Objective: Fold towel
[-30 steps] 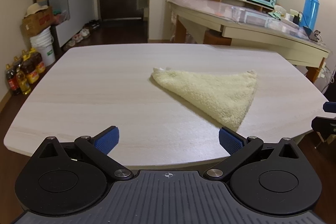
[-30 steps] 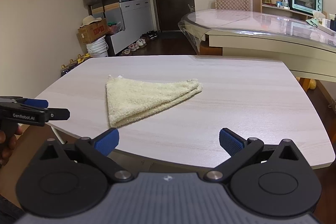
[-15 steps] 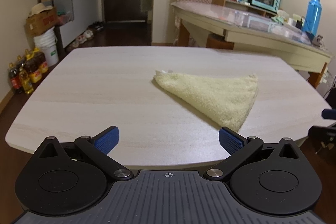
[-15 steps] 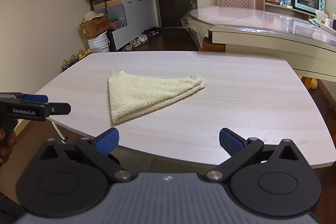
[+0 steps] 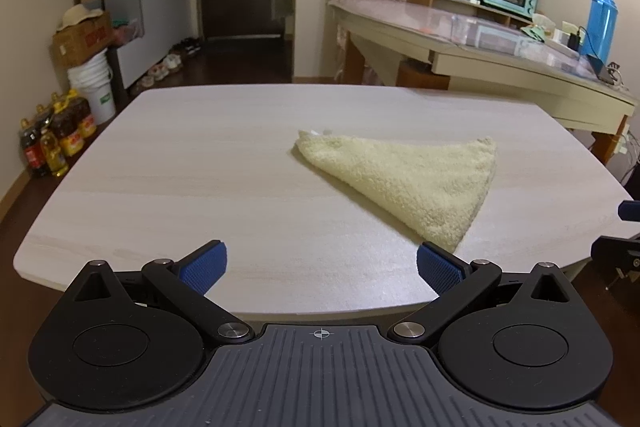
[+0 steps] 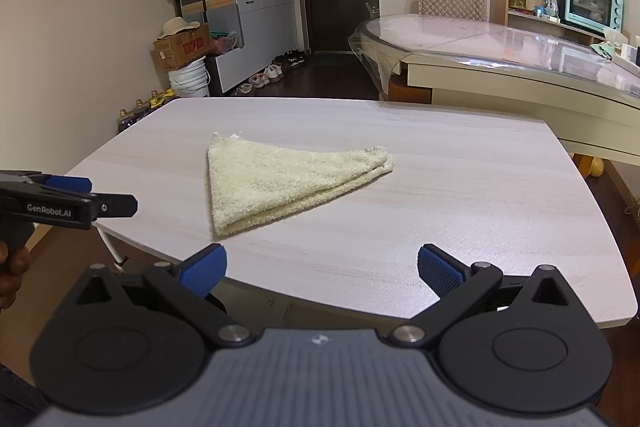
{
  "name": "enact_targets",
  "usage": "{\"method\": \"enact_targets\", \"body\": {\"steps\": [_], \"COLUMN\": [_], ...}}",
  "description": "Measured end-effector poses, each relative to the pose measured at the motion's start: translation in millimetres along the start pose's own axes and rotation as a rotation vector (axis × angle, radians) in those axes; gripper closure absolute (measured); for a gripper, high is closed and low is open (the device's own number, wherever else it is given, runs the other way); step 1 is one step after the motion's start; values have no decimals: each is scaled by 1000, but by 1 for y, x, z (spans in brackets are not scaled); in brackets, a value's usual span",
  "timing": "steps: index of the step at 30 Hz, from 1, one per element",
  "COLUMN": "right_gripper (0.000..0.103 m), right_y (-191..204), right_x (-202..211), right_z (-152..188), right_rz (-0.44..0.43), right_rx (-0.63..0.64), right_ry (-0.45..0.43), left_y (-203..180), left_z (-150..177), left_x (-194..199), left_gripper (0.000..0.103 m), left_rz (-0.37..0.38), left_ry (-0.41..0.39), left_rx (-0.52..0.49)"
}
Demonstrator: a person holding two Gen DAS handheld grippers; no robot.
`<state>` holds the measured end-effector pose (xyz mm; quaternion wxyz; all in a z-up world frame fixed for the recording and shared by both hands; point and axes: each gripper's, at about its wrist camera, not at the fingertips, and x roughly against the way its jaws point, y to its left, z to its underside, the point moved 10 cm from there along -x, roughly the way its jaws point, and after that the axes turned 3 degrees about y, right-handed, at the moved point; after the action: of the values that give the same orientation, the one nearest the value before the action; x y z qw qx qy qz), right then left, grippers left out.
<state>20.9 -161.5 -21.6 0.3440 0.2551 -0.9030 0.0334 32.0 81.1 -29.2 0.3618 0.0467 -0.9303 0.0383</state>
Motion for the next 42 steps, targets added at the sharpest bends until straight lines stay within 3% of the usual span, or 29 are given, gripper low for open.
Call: {"method": "enact_targets", "body": {"steps": [42], "right_gripper": [0], "right_y": [-7], "right_x": [0], "right_z": [2], "right_rz": [12], "right_rx": [-6], "right_ry": [11], "left_y": [-12], "left_z": [4], "left_x": [-3], "left_gripper": [0], "left_rz": [52], "left_ry": [6], "left_rx": [-33]}}
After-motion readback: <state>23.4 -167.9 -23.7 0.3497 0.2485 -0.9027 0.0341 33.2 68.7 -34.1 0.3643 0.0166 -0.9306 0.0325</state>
